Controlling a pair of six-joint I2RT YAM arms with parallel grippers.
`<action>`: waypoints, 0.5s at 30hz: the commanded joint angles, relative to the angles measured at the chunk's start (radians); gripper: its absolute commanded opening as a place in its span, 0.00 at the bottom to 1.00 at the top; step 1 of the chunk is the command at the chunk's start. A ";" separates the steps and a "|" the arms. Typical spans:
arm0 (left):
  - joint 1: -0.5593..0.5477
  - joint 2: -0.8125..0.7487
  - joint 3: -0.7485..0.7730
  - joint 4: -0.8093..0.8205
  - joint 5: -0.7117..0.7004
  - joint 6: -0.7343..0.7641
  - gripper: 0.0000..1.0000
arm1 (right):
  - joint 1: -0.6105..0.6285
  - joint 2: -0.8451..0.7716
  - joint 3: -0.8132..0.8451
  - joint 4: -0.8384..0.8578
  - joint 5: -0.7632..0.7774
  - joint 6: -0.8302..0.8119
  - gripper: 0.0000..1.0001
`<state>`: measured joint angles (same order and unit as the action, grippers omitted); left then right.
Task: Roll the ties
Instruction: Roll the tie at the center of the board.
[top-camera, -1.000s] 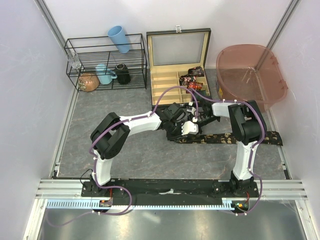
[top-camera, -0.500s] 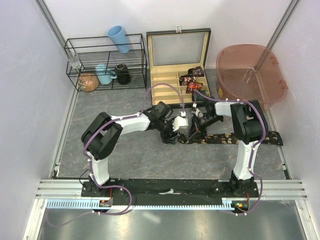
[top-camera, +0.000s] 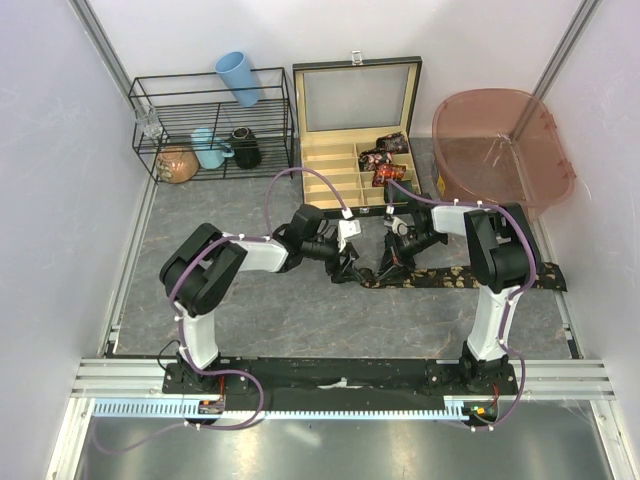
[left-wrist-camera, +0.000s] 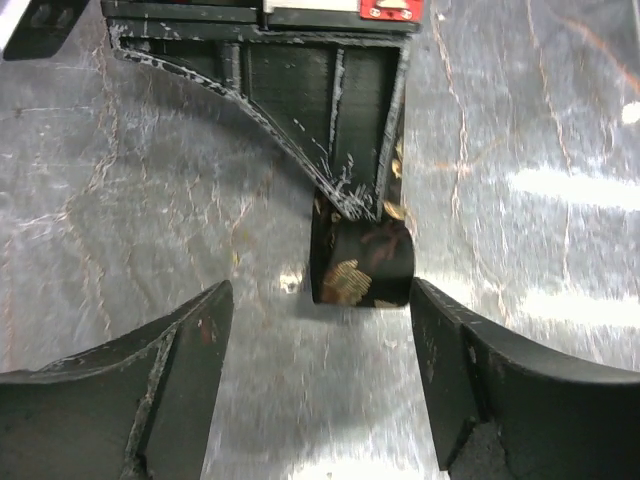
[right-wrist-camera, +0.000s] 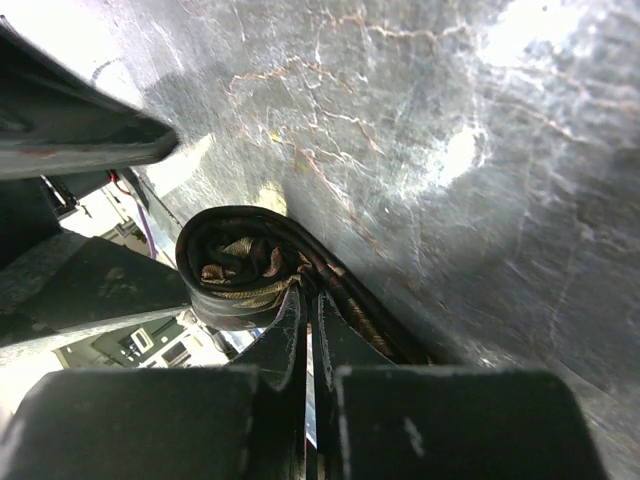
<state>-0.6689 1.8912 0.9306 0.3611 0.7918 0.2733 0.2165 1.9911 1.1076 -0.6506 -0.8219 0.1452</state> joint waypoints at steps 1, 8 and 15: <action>-0.011 0.052 0.002 0.179 0.056 -0.128 0.78 | -0.005 0.011 -0.040 0.045 0.263 -0.065 0.00; -0.031 0.097 -0.019 0.271 0.083 -0.195 0.78 | -0.006 0.031 -0.042 0.057 0.288 -0.039 0.00; -0.035 0.085 -0.088 0.366 0.076 -0.241 0.79 | -0.006 0.026 -0.046 0.065 0.290 -0.036 0.00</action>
<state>-0.6983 1.9797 0.8654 0.6353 0.8490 0.0788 0.2157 1.9820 1.1015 -0.6502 -0.8013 0.1612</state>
